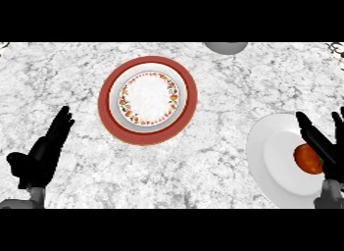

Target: Pick the tomato from the plate and place it in the plate

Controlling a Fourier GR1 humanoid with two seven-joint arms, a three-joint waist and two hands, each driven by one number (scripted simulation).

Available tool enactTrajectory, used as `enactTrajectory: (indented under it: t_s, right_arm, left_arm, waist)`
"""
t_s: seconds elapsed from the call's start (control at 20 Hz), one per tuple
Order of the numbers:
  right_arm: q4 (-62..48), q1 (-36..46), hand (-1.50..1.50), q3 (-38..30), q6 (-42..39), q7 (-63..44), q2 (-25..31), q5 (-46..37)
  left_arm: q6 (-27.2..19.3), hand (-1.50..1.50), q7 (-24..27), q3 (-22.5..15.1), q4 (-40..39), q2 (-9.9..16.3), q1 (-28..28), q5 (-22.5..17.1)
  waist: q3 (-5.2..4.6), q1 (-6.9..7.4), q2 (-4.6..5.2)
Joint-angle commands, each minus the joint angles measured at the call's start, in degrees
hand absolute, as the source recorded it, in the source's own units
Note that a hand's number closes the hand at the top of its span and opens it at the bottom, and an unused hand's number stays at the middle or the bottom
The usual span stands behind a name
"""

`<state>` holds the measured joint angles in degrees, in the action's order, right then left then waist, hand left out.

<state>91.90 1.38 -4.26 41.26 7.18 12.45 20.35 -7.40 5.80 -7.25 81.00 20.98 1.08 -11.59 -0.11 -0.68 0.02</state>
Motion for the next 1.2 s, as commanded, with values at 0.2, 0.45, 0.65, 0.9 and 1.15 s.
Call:
enactTrajectory:
  t_s: [0.2, 0.45, 0.65, 0.9, 1.15]
  right_arm:
    - [16.03, -14.6, -1.5, 3.58, 11.08, -12.18, 4.53, -9.45]
    - [16.34, -19.63, -1.5, 5.57, 5.57, -25.67, 16.45, -11.79]
    - [20.24, -24.99, -1.5, 8.24, -2.32, -34.16, 24.0, -10.8]
    - [22.99, -22.49, -1.5, 6.5, -6.66, -45.01, 28.5, -9.76]
    - [23.47, -25.75, -1.5, 3.06, -14.52, -47.6, 30.05, -5.62]
  left_arm:
    - [3.0, 0.0, 1.99, 1.52, -1.53, -0.36, -0.38, 0.42]
    - [4.22, 0.0, 2.68, 2.48, -2.43, 0.7, -0.18, 0.3]
    - [3.03, 0.0, 1.01, 2.23, -2.94, -0.59, 1.68, 0.58]
    - [4.24, 0.0, 1.77, 2.14, -1.62, -0.7, -0.19, 1.56]
    - [3.59, 0.0, -0.46, 3.77, -2.53, -1.22, 2.49, 1.95]
  waist:
    - [0.03, 0.21, -0.13]
    - [-0.04, 0.5, -0.04]
    - [-0.07, 0.14, 0.0]
    - [0.06, 0.77, -0.03]
    - [0.1, 0.25, -0.12]
